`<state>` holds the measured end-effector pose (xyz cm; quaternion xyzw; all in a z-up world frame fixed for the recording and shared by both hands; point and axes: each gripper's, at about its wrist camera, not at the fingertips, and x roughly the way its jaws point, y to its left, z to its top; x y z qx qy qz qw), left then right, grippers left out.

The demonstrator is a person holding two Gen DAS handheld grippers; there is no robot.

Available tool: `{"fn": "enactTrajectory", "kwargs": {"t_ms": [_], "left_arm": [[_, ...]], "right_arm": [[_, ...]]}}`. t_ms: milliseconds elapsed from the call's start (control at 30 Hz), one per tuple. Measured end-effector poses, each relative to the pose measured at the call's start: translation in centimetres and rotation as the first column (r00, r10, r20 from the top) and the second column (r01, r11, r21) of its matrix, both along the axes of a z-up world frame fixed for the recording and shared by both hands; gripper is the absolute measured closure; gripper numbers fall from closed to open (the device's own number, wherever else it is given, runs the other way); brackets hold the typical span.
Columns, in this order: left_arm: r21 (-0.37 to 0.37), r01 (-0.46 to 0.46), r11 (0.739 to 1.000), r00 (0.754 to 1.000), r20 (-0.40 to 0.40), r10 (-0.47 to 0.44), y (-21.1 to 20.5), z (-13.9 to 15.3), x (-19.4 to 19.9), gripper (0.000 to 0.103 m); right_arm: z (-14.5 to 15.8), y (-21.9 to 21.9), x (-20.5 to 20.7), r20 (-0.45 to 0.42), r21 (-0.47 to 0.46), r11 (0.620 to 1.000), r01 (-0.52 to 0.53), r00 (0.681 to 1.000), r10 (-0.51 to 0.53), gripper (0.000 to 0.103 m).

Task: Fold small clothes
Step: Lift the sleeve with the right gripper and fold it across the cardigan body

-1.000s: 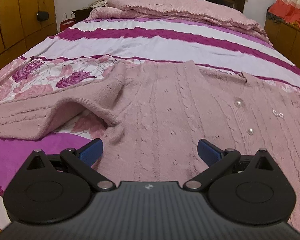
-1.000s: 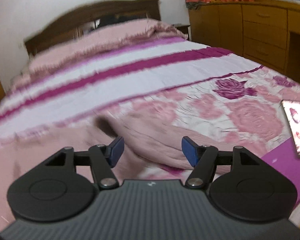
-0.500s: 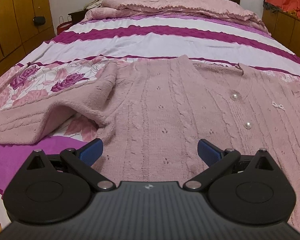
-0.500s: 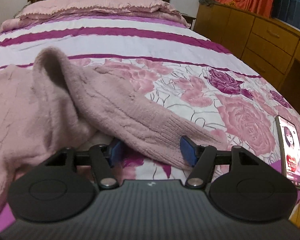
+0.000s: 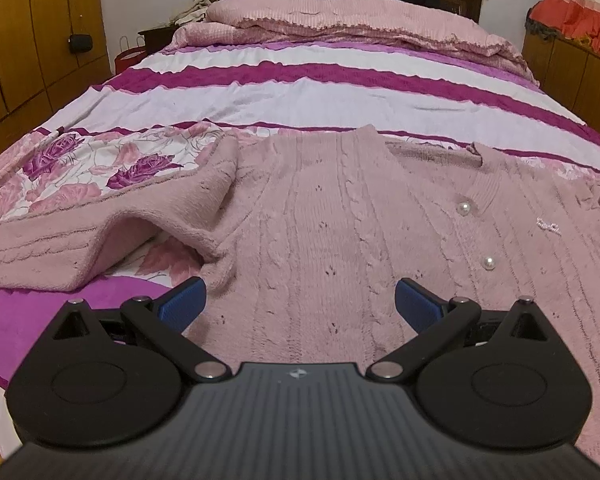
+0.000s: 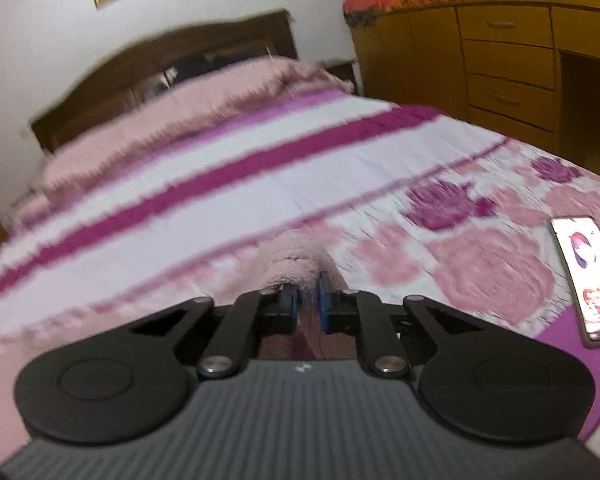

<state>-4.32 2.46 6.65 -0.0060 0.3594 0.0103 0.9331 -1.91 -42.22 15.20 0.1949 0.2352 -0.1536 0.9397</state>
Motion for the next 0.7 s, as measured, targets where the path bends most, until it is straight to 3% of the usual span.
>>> {"fn": "enactTrajectory", "kwargs": {"t_ms": [167, 433, 700], "left_arm": [[-0.015, -0.007, 1.000, 1.000, 0.022, 0.008, 0.9, 0.6, -0.8, 0.000], [-0.062, -0.055, 0.997, 0.998, 0.030, 0.057, 3.7, 0.7, -1.9, 0.000], [-0.105, -0.101, 0.989, 0.994, 0.038, 0.105, 7.1, 1.0, -3.4, 0.000]], "right_arm": [[3.9, 2.7, 0.6, 0.106, 0.068, 0.996, -0.057, 0.993, 0.050, 0.090], [9.3, 9.6, 2.0, 0.237, -0.001, 0.986, -0.165, 0.958, 0.161, 0.090], [11.2, 16.5, 4.4, 0.281, -0.018, 0.964, -0.264, 0.924, 0.259, 0.090]]}}
